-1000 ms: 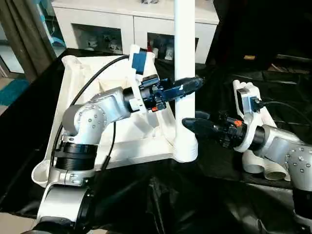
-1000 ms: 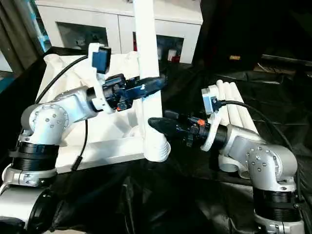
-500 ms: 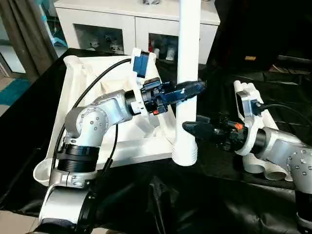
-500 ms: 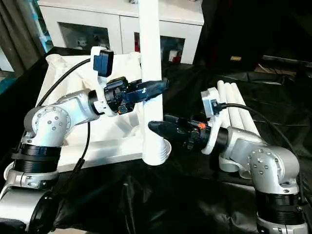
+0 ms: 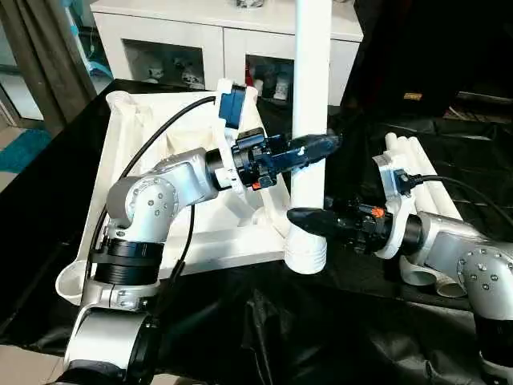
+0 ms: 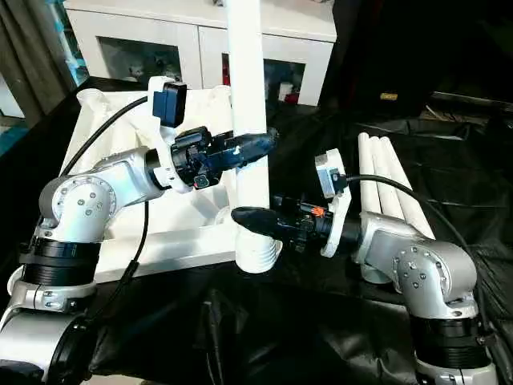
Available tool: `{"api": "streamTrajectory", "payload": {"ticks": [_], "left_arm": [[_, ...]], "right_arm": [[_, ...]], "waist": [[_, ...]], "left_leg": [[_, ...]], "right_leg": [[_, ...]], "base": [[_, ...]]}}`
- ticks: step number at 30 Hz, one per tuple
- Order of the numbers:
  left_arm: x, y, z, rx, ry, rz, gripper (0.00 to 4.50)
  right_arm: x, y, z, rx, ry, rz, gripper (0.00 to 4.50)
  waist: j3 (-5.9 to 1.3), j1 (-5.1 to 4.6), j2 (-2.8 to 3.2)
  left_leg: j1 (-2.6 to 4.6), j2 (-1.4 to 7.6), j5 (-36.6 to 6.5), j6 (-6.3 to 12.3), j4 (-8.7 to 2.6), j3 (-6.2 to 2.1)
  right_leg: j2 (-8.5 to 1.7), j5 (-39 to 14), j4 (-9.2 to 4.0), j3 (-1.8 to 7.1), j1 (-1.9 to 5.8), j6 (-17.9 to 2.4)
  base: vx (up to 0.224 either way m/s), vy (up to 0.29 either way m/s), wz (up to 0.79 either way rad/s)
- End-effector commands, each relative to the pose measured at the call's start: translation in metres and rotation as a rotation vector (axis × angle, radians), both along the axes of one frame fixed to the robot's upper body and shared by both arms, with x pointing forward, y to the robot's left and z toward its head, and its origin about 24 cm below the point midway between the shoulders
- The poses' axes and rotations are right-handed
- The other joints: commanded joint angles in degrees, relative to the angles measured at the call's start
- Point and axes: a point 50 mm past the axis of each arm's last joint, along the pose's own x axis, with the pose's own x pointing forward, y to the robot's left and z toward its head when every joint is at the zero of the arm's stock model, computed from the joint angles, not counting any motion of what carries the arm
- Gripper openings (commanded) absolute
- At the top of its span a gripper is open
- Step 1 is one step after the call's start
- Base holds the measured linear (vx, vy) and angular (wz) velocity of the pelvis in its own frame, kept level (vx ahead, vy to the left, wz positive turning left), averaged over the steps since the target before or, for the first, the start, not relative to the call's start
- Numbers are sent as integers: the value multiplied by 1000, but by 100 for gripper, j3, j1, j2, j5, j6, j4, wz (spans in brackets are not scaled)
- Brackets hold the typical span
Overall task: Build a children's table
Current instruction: Pick table leg
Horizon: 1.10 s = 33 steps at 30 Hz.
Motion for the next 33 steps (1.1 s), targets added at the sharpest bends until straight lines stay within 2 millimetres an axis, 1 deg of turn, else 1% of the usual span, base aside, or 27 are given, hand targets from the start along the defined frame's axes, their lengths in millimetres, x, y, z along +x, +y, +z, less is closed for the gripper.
{"api": "streamTrajectory", "payload": {"ticks": [1, 2, 3, 4, 5, 6, 7, 8, 9, 10, 11, 12, 13, 15, 16, 19, 20, 22, 24, 25, 27, 31, 33], "left_arm": [[-10, -9, 14, -48, -53, -93, 186], [-10, -9, 14, -46, -55, -82, 242], [-8, -9, 14, -40, -49, -59, 256], [-7, -10, 14, -37, -44, -46, 256], [-4, -11, 13, -15, -42, 5, 259], [3, -15, 12, 26, -32, 118, 265], [5, -15, 11, 34, -29, 141, 278], [9, -17, 10, 59, -15, 201, 278], [16, -19, 7, 101, 14, 285, 298], [19, -19, 5, 125, 32, 335, 300], [22, -19, 4, 136, 43, 363, 300], [27, -20, 0, 158, 90, 441, 300], [30, -21, -1, 171, 106, 489, 300], [33, -21, -2, 183, 122, 529, 300], [35, -21, -3, 196, 137, 577, 274], [40, -20, -3, 205, 162, 679, 264], [40, -20, -3, 205, 162, 679, 259], [38, -22, -2, 183, 171, 670, 233], [37, -23, -2, 180, 172, 663, 223], [37, -23, -2, 181, 171, 660, 219], [36, -23, -2, 177, 169, 661, 195], [34, -25, -1, 157, 162, 638, 189], [32, -25, -1, 152, 146, 616, 187]], "right_arm": [[7, -5, -6, -51, 31, -81, 221], [8, -5, -6, -54, 27, -89, 203], [9, -5, -6, -63, 15, -110, 199], [11, -5, -6, -69, 8, -123, 197], [16, -4, -7, -92, -8, -173, 196], [24, -3, -8, -134, -36, -257, 195], [25, -3, -8, -141, -42, -271, 194], [28, -2, -8, -156, -52, -302, 194], [31, 0, -8, -172, -62, -334, 193], [32, 1, -7, -181, -72, -346, 193], [33, 2, -7, -187, -78, -352, 193], [37, 5, -6, -211, -94, -386, 192], [39, 7, -6, -223, -106, -401, 191], [40, 8, -5, -229, -111, -412, 191], [42, 10, -5, -232, -118, -427, 191], [47, 13, -4, -235, -130, -465, 190], [47, 13, -4, -235, -130, -465, 189], [47, 14, -3, -235, -137, -465, 189], [47, 15, -3, -237, -140, -465, 189], [47, 15, -3, -240, -142, -464, 189], [47, 15, -3, -246, -147, -466, 189], [47, 15, -4, -257, -158, -470, 189], [46, 15, -3, -236, -146, -451, 258]], "waist": [[-440, 13, -65], [-438, 11, -66], [-442, 17, -45], [-437, 12, -52], [-442, 4, -31], [-441, -2, -41], [-439, -26, -52], [-438, -18, -50], [-427, -32, -45], [-432, -14, -50], [-424, -11, -48], [-426, -17, -41], [-433, -25, -65], [-438, -22, -65], [-443, -16, -73], [-438, -40, -76], [-438, -40, -80], [-440, -39, -73], [-433, -43, -78], [-429, -47, -71], [-430, -53, -76], [-435, -53, -71], [-434, -54, -72]], "left_leg": [[40, 300, 206, 410, -367, -73], [38, 301, 200, 408, -368, -74], [41, 301, 201, 397, -365, -75], [38, 308, 188, 374, -369, -75], [37, 308, 187, 322, -367, -82], [37, 308, 169, 298, -370, -81], [29, 303, 156, 251, -370, -83], [36, 298, 110, 220, -373, -78], [40, 304, 23, 170, -378, -76], [58, 301, -10, 166, -378, -78], [50, 298, 1, 149, -383, -75], [39, 304, 15, 130, -387, -81], [43, 288, 46, 123, -380, -79], [22, 285, 91, 139, -376, -85], [24, 286, 122, 173, -373, -87], [14, 281, 125, 249, -368, -84], [14, 278, 118, 262, -367, -82], [17, 281, 130, 287, -368, -85], [21, 284, 87, 299, -373, -84], [22, 285, 48, 303, -373, -85], [27, 287, 34, 299, -373, -83], [27, 288, 78, 323, -367, -82], [22, 285, 86, 342, -367, -81]], "right_leg": [[-428, 320, -297, 209, 361, -1601], [-429, 312, -299, 209, 360, -1602], [-429, 325, -293, 210, 360, -1609], [-430, 324, -298, 208, 354, -1618], [-428, 334, -297, 203, 351, -1616], [-430, 329, -300, 204, 356, -1613], [-427, 312, -313, 205, 365, -1596], [-431, 248, -321, 213, 372, -1567], [-422, 145, -340, 217, 361, -1527], [-431, 82, -348, 215, 366, -1507], [-423, 61, -345, 223, 366, -1475], [-417, 86, -339, 221, 372, -1457], [-407, 120, -343, 213, 372, -1430], [-416, 219, -335, 217, 393, -1432], [-418, 301, -324, 220, 398, -1421], [-411, 361, -333, 215, 390, -1451], [-413, 348, -334, 216, 394, -1452], [-410, 347, -329, 214, 388, -1451], [-410, 272, -336, 210, 381, -1449], [-408, 220, -343, 210, 376, -1443], [-411, 181, -347, 214, 373, -1436], [-414, 283, -338, 215, 371, -1458], [-411, 309, -335, 214, 374, -1469]], "base": [[0, 0, 0], [0, 0, 0], [0, 0, 0], [0, 0, 0], [0, 0, 0], [0, 0, 0], [0, 0, 0], [0, 0, 0], [0, 0, 0], [0, 0, 0], [0, 0, 0], [0, 0, 0], [0, 0, 0], [0, 0, 0], [0, 0, 0], [0, 0, 0], [0, 0, 0], [0, 0, 0], [0, 0, 0], [0, 0, 0], [0, 0, 0], [0, 0, 0], [0, 0, 0]]}}
